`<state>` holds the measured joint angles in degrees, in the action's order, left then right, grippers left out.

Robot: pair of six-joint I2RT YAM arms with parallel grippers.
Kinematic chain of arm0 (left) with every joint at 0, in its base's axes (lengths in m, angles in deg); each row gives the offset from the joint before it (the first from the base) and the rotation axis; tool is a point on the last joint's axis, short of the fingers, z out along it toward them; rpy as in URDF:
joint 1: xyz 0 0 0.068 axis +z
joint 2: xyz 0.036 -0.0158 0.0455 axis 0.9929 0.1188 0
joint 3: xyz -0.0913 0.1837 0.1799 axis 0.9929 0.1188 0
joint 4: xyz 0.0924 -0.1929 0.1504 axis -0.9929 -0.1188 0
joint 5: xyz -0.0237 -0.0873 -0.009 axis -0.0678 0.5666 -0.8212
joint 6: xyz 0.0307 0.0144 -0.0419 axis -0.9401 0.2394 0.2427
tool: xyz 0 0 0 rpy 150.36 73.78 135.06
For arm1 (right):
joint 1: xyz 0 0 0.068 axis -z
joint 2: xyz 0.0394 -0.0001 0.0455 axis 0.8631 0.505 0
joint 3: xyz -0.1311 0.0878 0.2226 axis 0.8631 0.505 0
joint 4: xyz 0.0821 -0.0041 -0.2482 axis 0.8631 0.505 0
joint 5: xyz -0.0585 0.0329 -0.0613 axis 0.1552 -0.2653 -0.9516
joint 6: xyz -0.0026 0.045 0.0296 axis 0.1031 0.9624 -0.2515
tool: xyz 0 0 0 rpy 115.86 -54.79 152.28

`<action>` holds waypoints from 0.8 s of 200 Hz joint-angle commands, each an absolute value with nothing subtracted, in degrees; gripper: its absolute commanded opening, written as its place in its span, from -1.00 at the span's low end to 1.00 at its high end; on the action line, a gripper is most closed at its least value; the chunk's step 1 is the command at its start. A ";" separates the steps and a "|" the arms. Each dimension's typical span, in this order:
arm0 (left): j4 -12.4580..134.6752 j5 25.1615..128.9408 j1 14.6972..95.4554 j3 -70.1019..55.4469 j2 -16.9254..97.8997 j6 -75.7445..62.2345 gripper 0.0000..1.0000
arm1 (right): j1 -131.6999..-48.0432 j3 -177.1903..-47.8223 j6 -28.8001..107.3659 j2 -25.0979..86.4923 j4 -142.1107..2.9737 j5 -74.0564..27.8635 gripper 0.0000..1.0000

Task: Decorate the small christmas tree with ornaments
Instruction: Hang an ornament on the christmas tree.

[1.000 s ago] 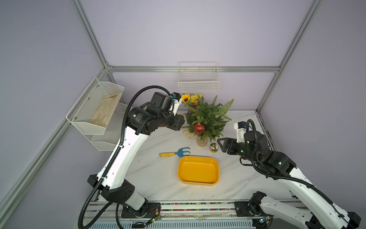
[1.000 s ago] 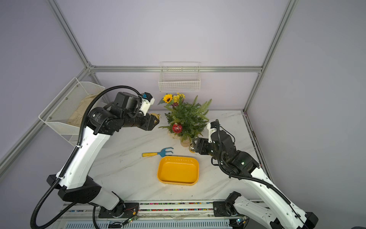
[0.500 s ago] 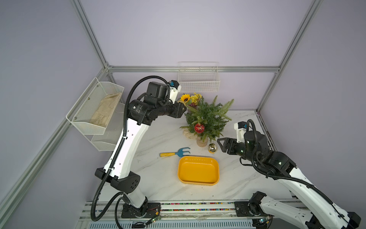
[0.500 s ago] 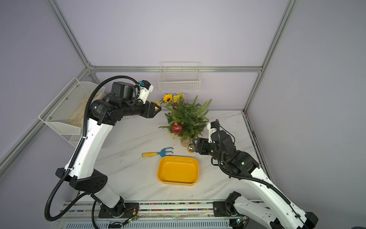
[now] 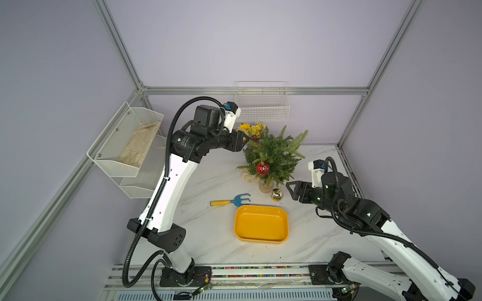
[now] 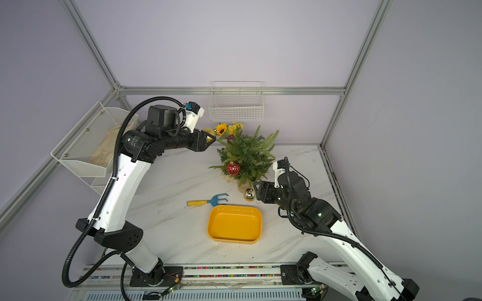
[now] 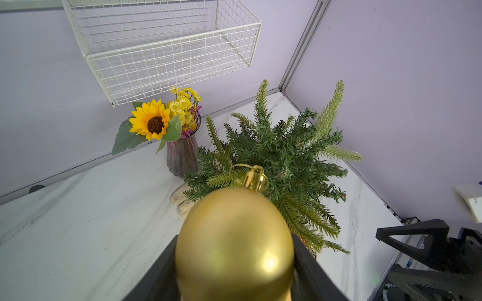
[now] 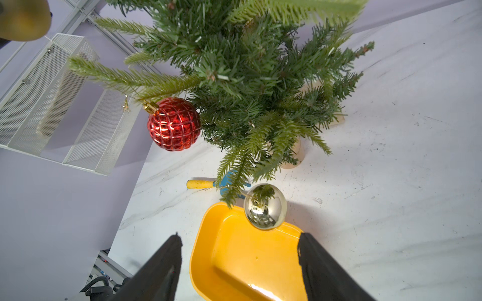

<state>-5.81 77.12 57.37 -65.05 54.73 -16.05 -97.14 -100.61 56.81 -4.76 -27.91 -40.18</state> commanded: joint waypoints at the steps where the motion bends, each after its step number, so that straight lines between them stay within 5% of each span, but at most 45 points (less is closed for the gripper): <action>1: -3.70 78.83 57.80 -69.05 55.44 -15.81 -0.06 | -96.84 -100.49 57.53 -5.64 -27.58 -40.46 0.46; 160: -4.20 75.63 57.86 -59.54 51.79 -16.37 -0.08 | -96.85 -100.13 57.67 -6.01 -27.62 -39.95 0.46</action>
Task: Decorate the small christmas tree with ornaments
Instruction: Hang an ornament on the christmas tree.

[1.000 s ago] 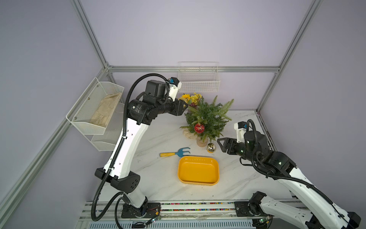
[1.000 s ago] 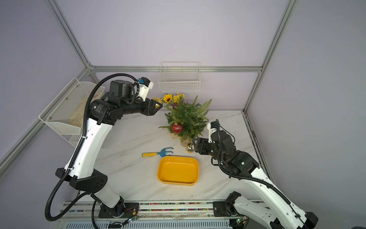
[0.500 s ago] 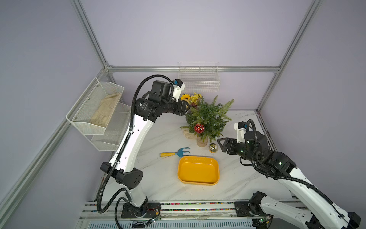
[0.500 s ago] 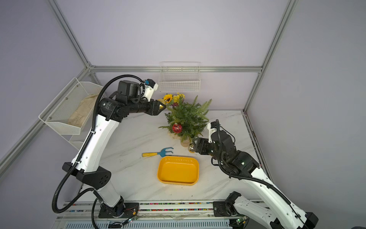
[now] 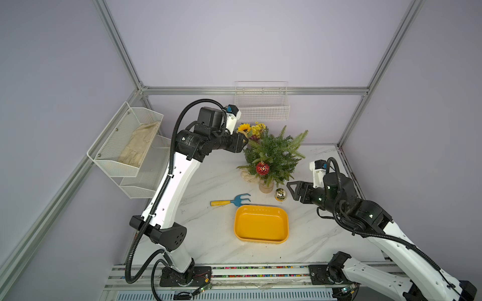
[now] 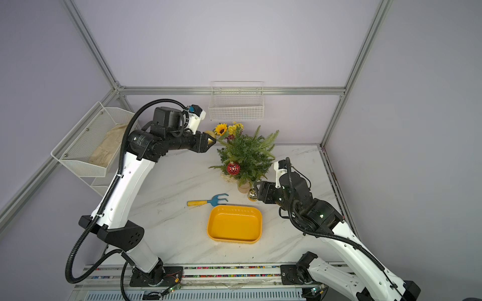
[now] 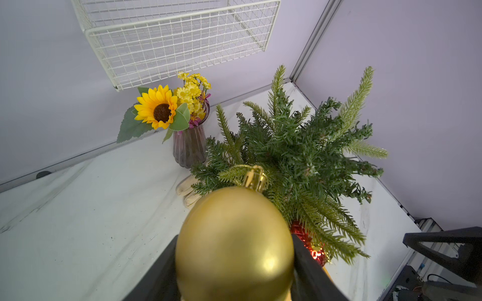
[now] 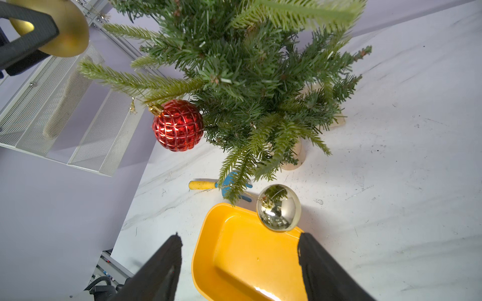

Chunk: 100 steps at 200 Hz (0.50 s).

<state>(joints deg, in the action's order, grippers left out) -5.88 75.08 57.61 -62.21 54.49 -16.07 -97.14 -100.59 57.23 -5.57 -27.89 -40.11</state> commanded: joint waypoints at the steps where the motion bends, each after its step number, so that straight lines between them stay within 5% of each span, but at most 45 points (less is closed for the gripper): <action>1: -4.14 75.63 57.86 -59.46 51.80 -16.35 -0.09 | -96.85 -100.11 57.67 -5.99 -27.59 -39.94 0.46; 100: -3.59 74.72 57.86 -55.51 49.88 -16.24 -0.09 | -96.85 -100.28 57.49 -5.97 -27.66 -39.97 0.46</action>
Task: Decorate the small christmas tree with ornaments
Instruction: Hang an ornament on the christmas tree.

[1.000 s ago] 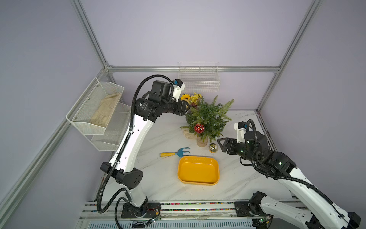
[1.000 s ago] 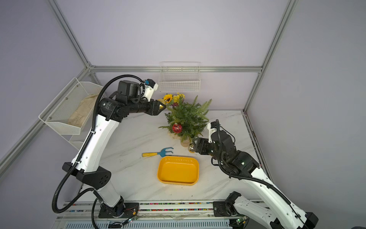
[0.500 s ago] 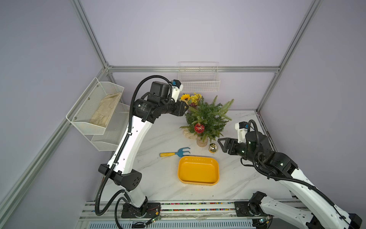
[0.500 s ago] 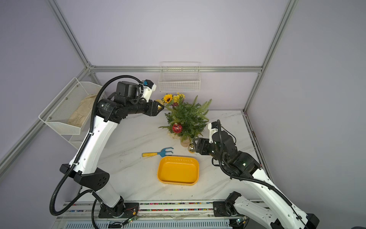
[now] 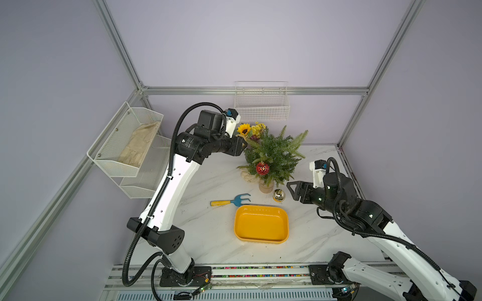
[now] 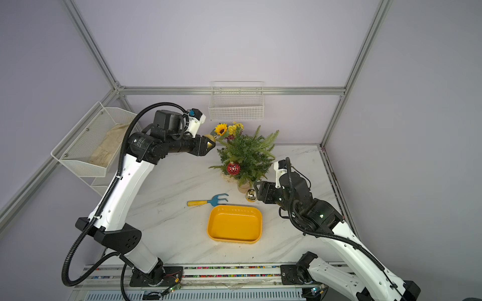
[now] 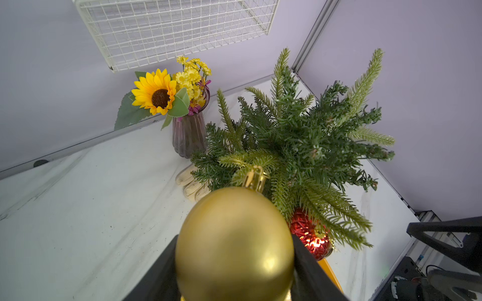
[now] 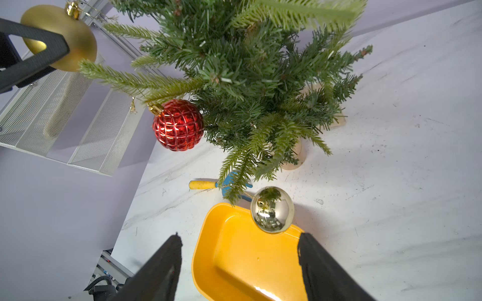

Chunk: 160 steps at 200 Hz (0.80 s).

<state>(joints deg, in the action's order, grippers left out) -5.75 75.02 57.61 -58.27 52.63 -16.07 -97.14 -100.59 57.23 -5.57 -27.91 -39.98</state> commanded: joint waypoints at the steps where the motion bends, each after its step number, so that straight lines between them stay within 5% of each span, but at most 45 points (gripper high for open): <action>1: -3.57 74.74 57.86 -55.42 49.83 -16.24 -0.09 | -96.85 -100.36 57.45 -5.97 -27.61 -39.95 0.46; 160: -1.61 73.08 58.18 -49.71 48.24 -15.75 -0.13 | -96.85 -100.44 57.58 -5.44 -27.75 -39.68 0.46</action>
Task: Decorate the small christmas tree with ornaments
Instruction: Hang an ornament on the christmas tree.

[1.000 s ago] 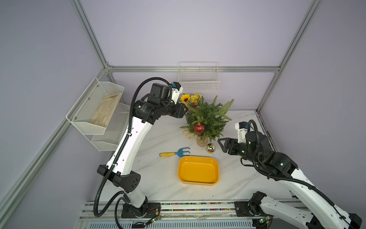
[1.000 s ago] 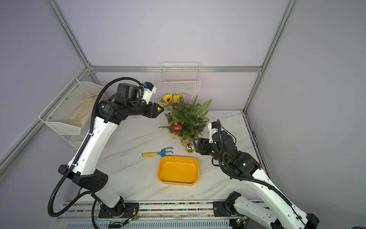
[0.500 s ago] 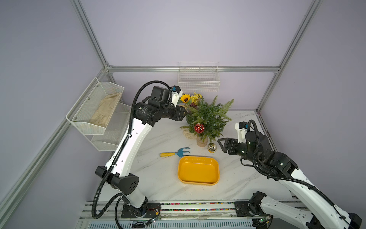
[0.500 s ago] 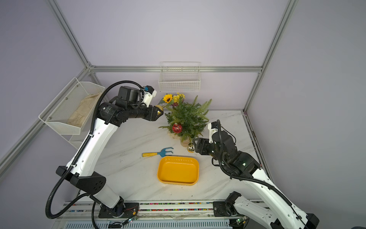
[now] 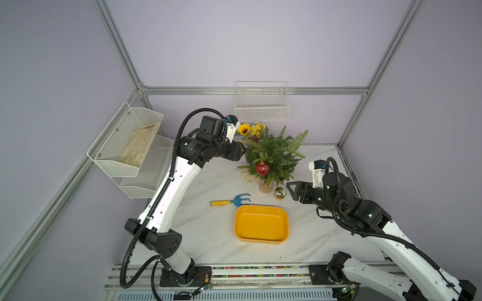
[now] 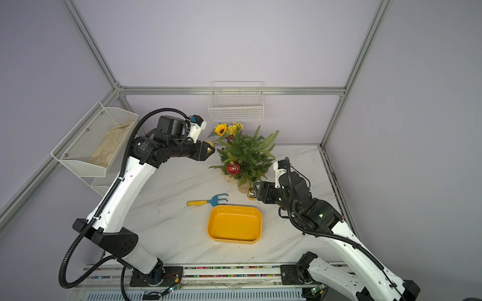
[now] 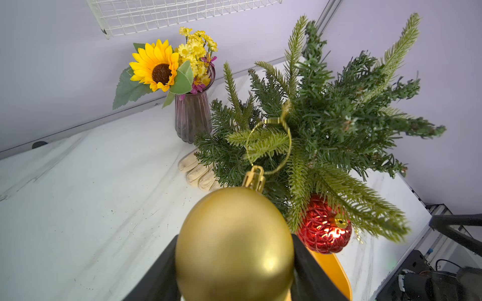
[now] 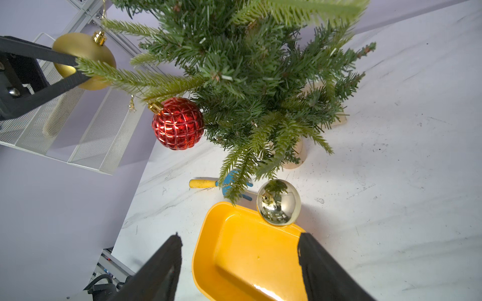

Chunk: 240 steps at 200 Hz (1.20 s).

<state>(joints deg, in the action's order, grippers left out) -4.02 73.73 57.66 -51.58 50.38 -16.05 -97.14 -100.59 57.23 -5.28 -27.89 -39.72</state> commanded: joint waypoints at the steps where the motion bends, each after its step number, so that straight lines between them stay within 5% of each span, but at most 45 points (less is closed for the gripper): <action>1: -1.61 73.08 58.24 -49.71 48.31 -15.78 -0.13 | -96.85 -100.44 57.58 -5.44 -27.75 -39.67 0.46; 240: -1.03 76.35 59.49 -51.64 51.91 -14.32 -0.15 | -96.85 -100.14 57.67 -5.63 -27.63 -40.02 0.46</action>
